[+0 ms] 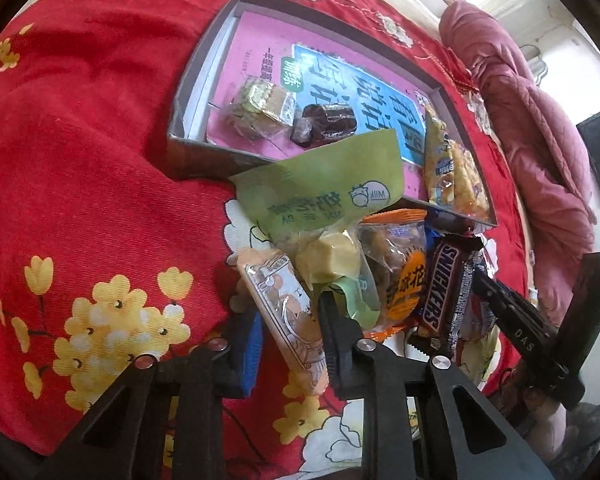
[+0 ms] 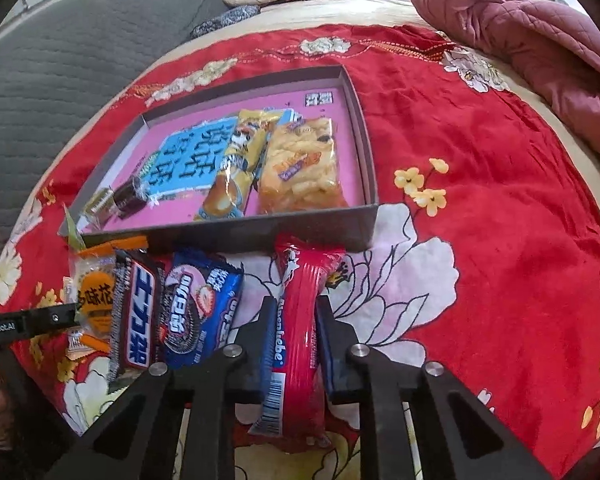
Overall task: Organize snacks
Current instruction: 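Grasp the red bar wrapper with the right gripper while the left gripper grasps the cream bread packet, then carry both held packets into the box over the pink workbook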
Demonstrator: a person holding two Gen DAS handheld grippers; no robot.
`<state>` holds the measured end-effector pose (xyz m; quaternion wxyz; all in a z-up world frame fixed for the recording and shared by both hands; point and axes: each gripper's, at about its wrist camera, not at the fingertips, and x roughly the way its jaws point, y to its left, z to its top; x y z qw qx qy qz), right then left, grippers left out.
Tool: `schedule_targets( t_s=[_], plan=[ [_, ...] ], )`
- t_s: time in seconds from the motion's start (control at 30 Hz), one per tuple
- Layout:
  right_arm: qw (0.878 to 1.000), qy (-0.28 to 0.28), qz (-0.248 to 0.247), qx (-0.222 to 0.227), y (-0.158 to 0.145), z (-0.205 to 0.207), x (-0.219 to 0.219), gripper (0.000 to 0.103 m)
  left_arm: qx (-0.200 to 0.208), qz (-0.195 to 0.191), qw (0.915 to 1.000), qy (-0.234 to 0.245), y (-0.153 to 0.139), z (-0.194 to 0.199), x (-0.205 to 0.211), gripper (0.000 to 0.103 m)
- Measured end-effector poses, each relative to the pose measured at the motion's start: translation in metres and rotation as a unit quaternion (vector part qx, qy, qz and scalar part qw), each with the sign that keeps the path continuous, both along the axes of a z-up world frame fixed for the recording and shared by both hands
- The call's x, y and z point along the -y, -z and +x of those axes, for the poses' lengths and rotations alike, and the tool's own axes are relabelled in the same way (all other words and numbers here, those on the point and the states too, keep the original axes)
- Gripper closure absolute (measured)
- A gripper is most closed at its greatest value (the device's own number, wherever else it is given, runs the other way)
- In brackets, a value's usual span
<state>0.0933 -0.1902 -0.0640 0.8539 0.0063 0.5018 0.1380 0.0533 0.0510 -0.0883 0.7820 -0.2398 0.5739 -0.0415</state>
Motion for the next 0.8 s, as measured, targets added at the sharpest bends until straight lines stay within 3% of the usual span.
schedule_targets(
  t_s=[0.33,0.63,0.8],
  plan=[
    [0.999,-0.005,0.033,0.039,-0.021,-0.006,0.002,0.085,0.01,-0.007,0.9998,-0.016,-0.016,-0.01,-0.016,0.079],
    [0.995,-0.028,0.039,0.083,-0.038,-0.012,-0.007,0.086,0.044,0.004,0.9984,-0.036,-0.041,-0.012,-0.031,0.079],
    [0.995,-0.04,0.039,0.082,-0.037,-0.013,-0.011,0.087,0.056,0.003,0.9977,-0.038,-0.05,-0.011,-0.031,0.079]
  ],
)
